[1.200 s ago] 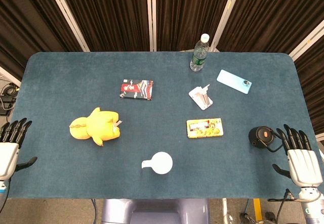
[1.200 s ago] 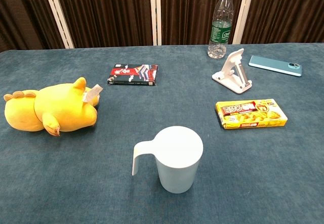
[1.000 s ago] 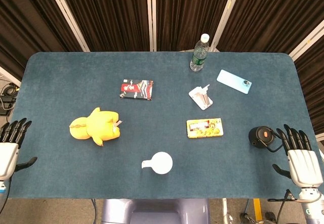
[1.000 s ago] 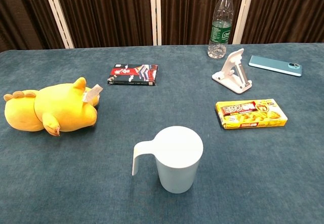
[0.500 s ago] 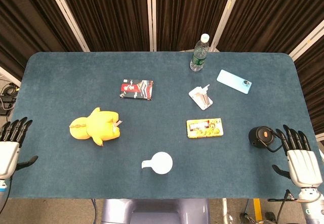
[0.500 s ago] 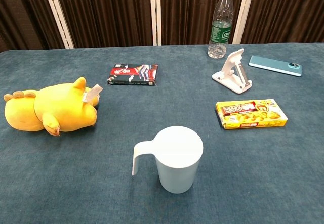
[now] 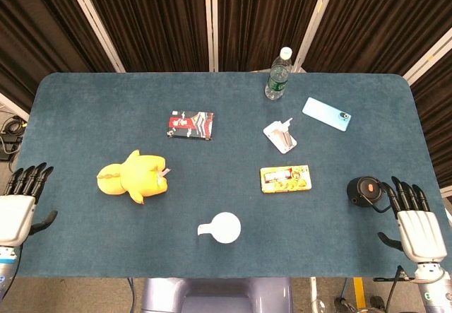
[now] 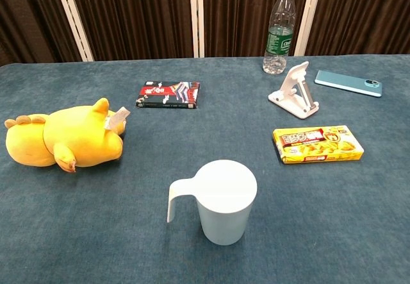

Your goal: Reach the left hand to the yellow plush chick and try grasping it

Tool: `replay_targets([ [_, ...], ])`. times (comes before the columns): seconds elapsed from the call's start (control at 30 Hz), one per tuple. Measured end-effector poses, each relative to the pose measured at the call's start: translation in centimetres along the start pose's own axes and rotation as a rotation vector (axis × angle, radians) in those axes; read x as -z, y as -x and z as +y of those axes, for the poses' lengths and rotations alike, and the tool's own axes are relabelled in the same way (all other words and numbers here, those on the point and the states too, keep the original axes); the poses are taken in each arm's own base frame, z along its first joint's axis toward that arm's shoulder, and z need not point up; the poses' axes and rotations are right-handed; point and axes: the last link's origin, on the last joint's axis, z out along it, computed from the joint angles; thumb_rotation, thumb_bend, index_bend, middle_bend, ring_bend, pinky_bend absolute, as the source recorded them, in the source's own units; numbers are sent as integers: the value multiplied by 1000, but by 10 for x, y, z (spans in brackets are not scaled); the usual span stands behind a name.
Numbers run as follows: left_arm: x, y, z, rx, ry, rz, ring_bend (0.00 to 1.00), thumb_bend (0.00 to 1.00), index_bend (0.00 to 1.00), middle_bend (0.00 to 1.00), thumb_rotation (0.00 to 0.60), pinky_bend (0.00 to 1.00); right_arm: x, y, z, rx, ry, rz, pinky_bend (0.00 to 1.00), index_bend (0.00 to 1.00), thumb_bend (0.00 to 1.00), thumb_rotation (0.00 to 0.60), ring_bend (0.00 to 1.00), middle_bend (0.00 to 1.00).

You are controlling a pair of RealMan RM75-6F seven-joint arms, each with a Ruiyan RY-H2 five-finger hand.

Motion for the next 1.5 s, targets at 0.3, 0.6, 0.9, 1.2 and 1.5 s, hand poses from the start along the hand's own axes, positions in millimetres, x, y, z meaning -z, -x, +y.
replay_targets([
  [0.3,-26,19,22,-19,103,6,0,1000,0,0,600,0,0,5,-3,7,-7,-21,0,0,46,600,0,0],
  [0.6,-57,42,58,-26,207,-3,0,1000,0,0,600,0,0,3,-3,-9,-12,-11,0,0,47,600,0,0],
  [0.9,-84,67,88,-38,222,-53,0,1000,0,0,600,0,0,2,-1,-21,-10,-10,0,0,47,600,0,0],
  [1.2,-97,92,103,-56,222,-52,0,1000,0,0,600,0,0,1,0,-26,-9,-6,0,0,47,600,0,0],
  [1.5,-99,116,122,-48,198,-112,0,1000,0,0,600,0,-1,2,1,-28,-3,-12,0,0,47,600,0,0],
])
